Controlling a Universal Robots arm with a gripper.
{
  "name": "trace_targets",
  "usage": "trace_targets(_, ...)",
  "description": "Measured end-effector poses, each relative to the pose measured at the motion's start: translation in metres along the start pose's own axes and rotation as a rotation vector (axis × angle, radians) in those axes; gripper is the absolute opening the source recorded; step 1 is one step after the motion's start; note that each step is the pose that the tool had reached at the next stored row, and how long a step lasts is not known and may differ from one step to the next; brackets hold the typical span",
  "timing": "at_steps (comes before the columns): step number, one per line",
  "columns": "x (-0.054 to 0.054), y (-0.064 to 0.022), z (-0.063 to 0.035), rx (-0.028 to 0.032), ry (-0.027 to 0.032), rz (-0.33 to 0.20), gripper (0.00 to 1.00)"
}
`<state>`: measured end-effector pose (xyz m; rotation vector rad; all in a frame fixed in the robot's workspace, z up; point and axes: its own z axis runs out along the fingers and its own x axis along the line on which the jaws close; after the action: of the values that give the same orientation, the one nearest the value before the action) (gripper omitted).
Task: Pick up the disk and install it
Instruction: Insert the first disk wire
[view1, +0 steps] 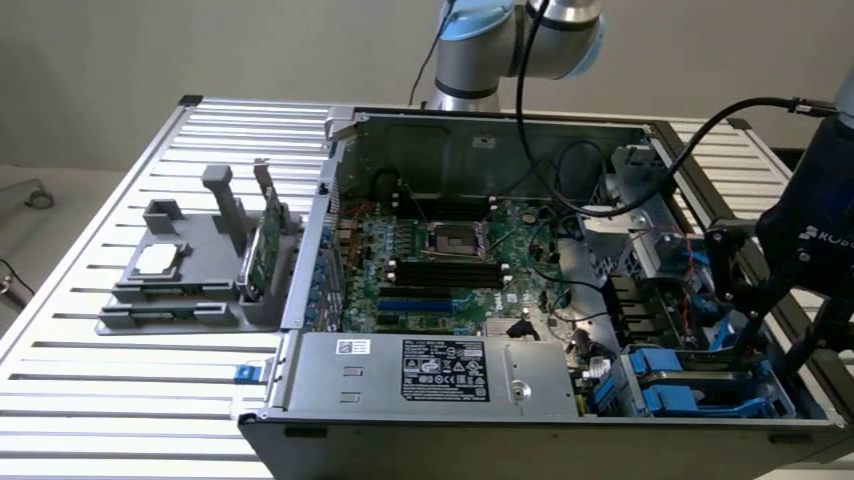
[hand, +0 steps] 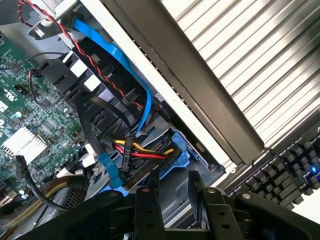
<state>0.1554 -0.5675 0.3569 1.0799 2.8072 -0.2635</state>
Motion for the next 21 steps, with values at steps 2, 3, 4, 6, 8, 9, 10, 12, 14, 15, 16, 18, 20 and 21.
trace_targets(2, -0.0016, -0.0007, 0.0003, -0.0014, 0.0027, 0.001, 0.37)
trace_targets(3, -0.0022, -0.0013, 0.0005, -0.0021, 0.0042, 0.001, 0.37)
trace_targets(4, -0.0028, -0.0020, 0.0007, -0.0025, 0.0055, 0.003, 0.37)
trace_targets(6, -0.0043, -0.0035, 0.0012, -0.0018, 0.0084, 0.005, 0.37)
trace_targets(8, -0.0066, -0.0053, 0.0018, 0.0006, 0.0108, 0.007, 0.37)
trace_targets(9, -0.0076, -0.0062, 0.0022, 0.0014, 0.0116, 0.007, 0.37)
trace_targets(10, -0.0086, -0.0070, 0.0026, 0.0026, 0.0129, 0.008, 0.37)
trace_targets(12, -0.0096, -0.0082, 0.0030, 0.0047, 0.0150, 0.015, 0.37)
trace_targets(14, -0.0101, -0.0088, 0.0032, 0.0047, 0.0204, 0.027, 0.37)
trace_targets(15, -0.0100, -0.0089, 0.0031, 0.0041, 0.0244, 0.034, 0.37)
trace_targets(16, -0.0100, -0.0090, 0.0030, 0.0043, 0.0280, 0.041, 0.37)
trace_targets(18, -0.0098, -0.0092, 0.0032, 0.0047, 0.0356, 0.055, 0.37)
trace_targets(20, -0.0096, -0.0093, 0.0031, 0.0042, 0.0432, 0.069, 0.37)
trace_targets(21, -0.0096, -0.0094, 0.0032, 0.0035, 0.0471, 0.076, 0.37)
